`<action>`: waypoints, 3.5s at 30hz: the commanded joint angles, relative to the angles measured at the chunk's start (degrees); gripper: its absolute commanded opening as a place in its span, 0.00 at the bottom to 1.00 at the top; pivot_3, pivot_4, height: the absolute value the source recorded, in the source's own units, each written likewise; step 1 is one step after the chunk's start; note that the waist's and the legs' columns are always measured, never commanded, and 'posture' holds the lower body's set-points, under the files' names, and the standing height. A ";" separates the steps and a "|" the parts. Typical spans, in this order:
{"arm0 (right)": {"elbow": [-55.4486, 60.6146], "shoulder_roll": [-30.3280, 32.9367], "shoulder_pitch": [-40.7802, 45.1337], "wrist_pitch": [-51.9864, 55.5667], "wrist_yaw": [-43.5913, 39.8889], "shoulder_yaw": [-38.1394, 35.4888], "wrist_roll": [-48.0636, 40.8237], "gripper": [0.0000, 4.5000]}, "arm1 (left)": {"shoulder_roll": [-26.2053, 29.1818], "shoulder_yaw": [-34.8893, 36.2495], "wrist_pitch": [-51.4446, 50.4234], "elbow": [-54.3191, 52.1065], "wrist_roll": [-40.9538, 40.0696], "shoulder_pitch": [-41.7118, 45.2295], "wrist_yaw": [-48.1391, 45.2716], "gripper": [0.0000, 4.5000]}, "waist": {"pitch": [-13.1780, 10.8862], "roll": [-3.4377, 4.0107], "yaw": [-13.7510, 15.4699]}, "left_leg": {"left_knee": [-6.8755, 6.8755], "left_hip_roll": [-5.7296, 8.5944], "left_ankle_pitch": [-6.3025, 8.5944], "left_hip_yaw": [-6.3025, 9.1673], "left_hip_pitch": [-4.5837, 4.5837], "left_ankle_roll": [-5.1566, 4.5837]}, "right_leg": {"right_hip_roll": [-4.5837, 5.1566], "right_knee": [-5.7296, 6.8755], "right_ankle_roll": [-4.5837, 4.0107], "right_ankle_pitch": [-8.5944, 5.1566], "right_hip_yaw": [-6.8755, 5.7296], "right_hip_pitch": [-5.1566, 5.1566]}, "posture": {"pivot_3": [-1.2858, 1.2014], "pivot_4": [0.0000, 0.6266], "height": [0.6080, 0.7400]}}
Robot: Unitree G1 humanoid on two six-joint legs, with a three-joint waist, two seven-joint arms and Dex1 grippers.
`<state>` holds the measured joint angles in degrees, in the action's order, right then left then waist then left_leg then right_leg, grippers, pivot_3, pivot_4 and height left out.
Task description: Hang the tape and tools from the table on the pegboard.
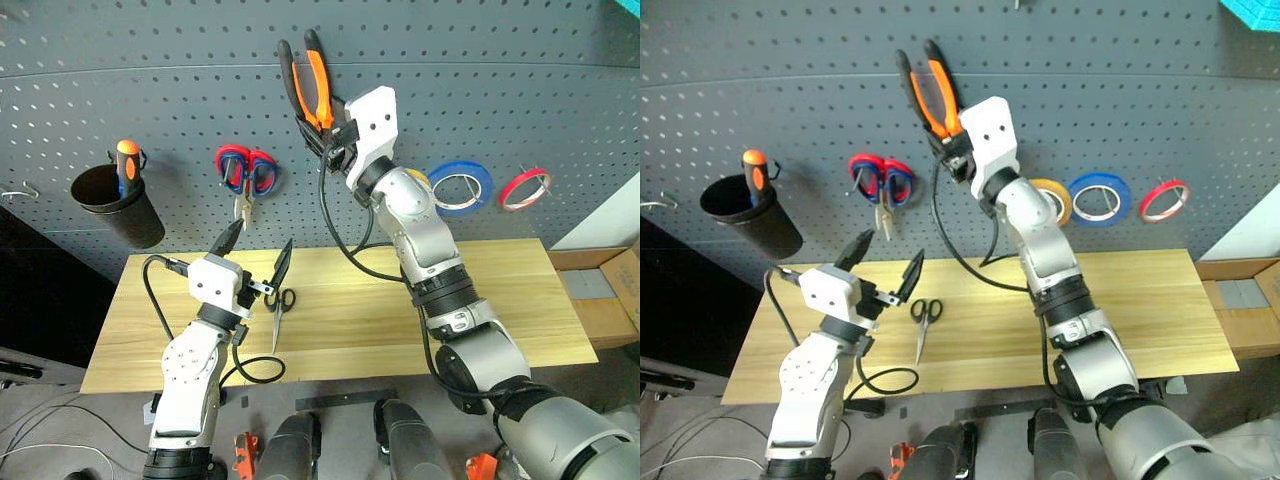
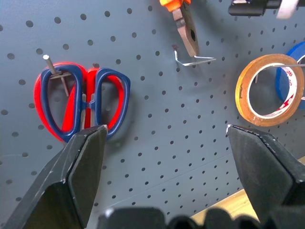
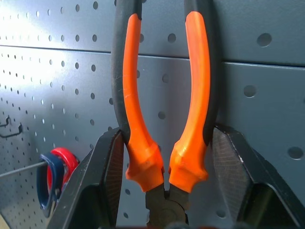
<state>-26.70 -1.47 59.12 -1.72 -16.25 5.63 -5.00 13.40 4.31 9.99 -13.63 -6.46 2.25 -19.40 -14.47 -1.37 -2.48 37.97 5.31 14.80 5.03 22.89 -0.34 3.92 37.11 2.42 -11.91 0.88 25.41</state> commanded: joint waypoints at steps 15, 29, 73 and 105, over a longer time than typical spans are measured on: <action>-2.27 -0.84 -3.17 -0.15 7.04 0.68 6.94 0.99 | 2.02 0.49 -3.29 -4.15 -0.17 -1.44 0.41 0.96 | 1.54 -0.05 0.68 | 0.03 0.02 -0.01 -0.01 -0.24 -0.12 | -0.06 0.00 -0.03 0.12 0.04 -0.23 | 0.52 0.27 1.00; 35.65 11.63 -24.27 19.25 -12.79 2.22 -3.91 0.99 | 5.46 -0.07 -24.74 -3.11 -4.52 -4.39 -2.03 0.96 | 1.88 -0.02 0.60 | -0.03 -0.06 0.02 -0.03 -0.08 -0.20 | -0.11 -0.20 -0.05 0.14 0.03 -0.11 | 0.49 0.33 1.00; 49.85 29.69 -42.02 40.19 -25.26 16.82 -5.80 1.00 | -0.49 -10.15 -46.18 13.98 8.10 3.25 10.91 0.02 | 1.76 -0.20 -0.78 | 0.01 -0.07 0.12 -0.11 -0.38 -0.34 | 0.11 -0.24 0.31 -0.08 -0.05 -0.50 | 0.46 0.37 1.00; 44.71 28.50 -34.94 33.98 -34.96 17.02 -9.19 1.00 | 5.40 3.31 -13.47 -15.12 -0.32 -2.22 3.44 0.02 | 1.72 -0.33 1.03 | 0.02 -0.04 0.13 0.02 -0.04 -0.36 | 0.14 -0.36 0.12 0.04 -0.23 -0.28 | 0.50 0.29 1.00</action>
<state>17.11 27.13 23.44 33.48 -50.83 22.69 -14.48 18.40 5.66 -4.43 -26.97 -5.44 -0.84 -15.81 -12.75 -1.70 -1.45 37.99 5.27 14.93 5.06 22.84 -0.69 4.06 36.76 2.53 -11.87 0.64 25.12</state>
